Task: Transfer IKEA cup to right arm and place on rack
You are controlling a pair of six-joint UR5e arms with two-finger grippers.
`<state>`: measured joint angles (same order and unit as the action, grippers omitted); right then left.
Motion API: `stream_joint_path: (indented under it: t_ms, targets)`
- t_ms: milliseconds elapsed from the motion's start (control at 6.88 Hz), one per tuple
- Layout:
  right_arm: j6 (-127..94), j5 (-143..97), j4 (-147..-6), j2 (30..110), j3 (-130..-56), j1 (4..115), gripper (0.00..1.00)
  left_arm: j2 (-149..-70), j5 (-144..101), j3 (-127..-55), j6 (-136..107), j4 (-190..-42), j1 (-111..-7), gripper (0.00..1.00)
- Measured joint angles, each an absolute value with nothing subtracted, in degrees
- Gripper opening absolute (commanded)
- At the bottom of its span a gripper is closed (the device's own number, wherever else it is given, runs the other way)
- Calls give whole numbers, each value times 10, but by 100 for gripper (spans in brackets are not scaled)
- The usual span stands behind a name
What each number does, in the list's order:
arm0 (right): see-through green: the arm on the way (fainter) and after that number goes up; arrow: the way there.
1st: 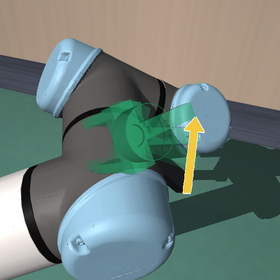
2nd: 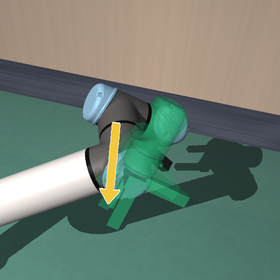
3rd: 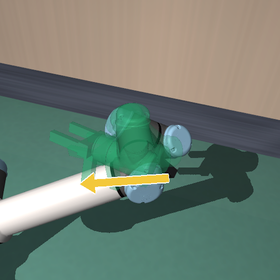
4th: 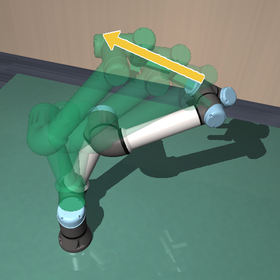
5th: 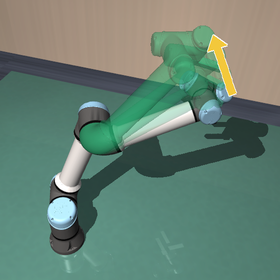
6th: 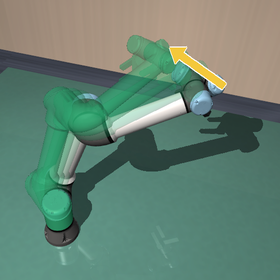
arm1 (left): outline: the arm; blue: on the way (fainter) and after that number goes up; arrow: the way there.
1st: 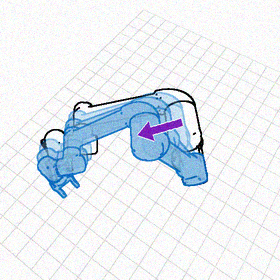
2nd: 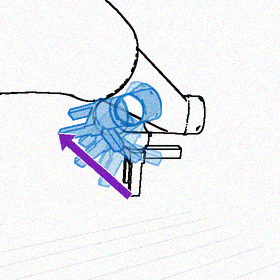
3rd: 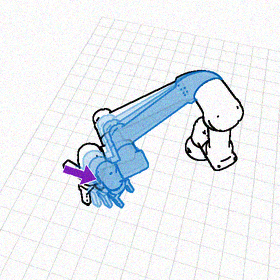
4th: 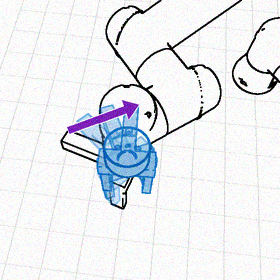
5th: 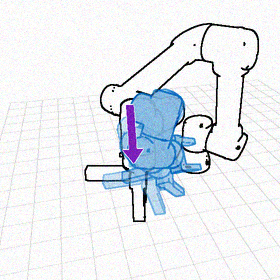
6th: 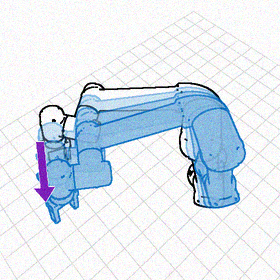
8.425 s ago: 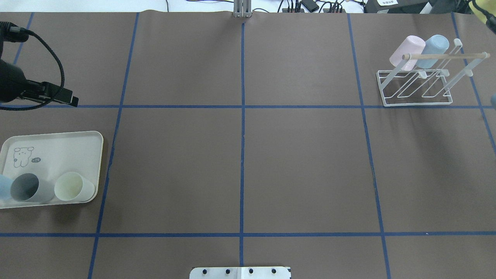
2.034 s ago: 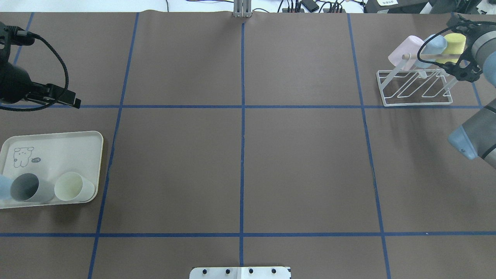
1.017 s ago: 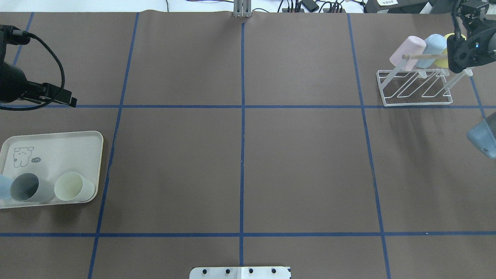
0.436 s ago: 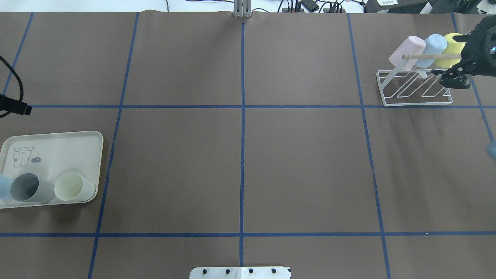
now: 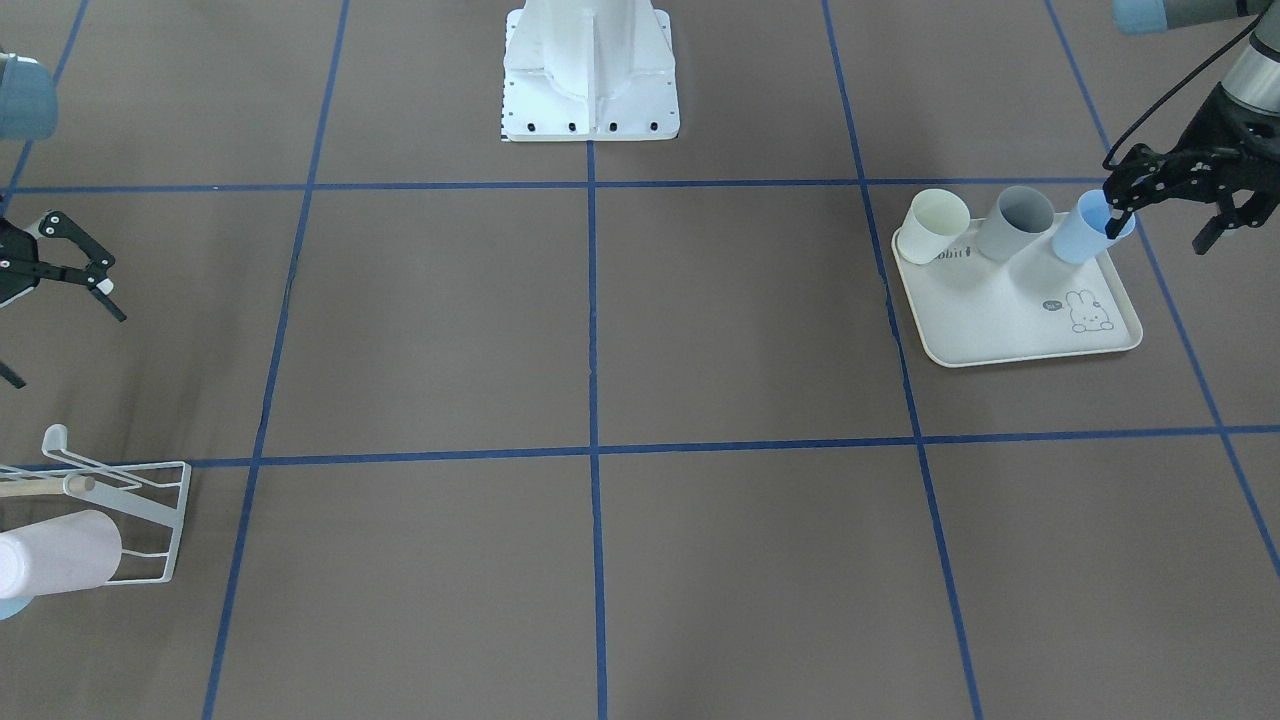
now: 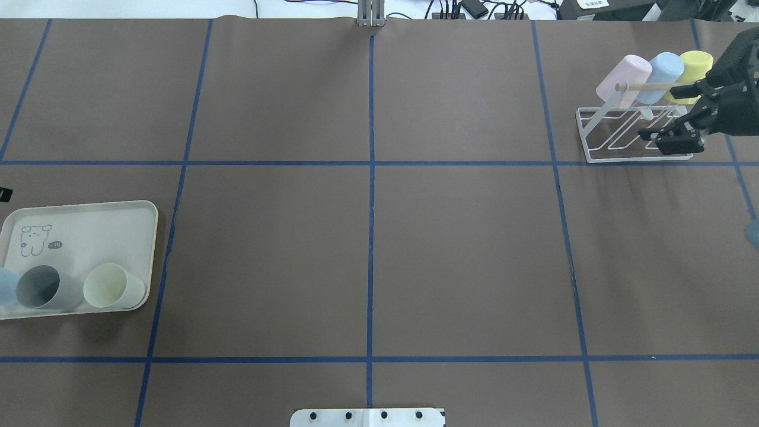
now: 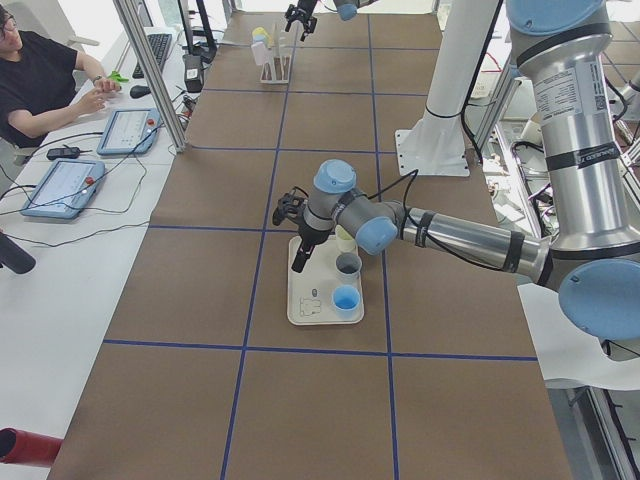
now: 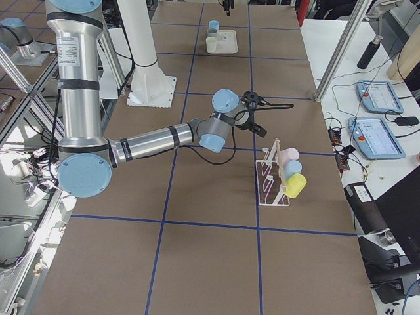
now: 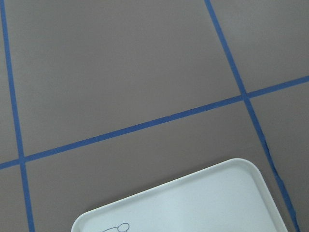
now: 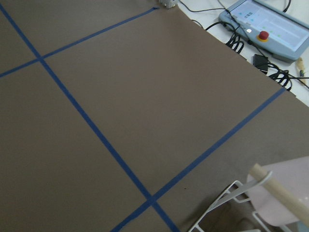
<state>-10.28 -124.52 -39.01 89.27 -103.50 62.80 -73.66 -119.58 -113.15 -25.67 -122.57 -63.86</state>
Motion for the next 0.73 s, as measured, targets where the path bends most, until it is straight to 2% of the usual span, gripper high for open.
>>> stream_joint_path:
  t_ms: [436,726]
  targets:
    - [-125,-1247,-441,892,-1056,572,100,-663,-1198,-1033,-267,-1413,-639,100]
    - [-125,-1200,-466,903,-1073,528,100,-642,-1199,-1007,-271,-1448,-637,100]
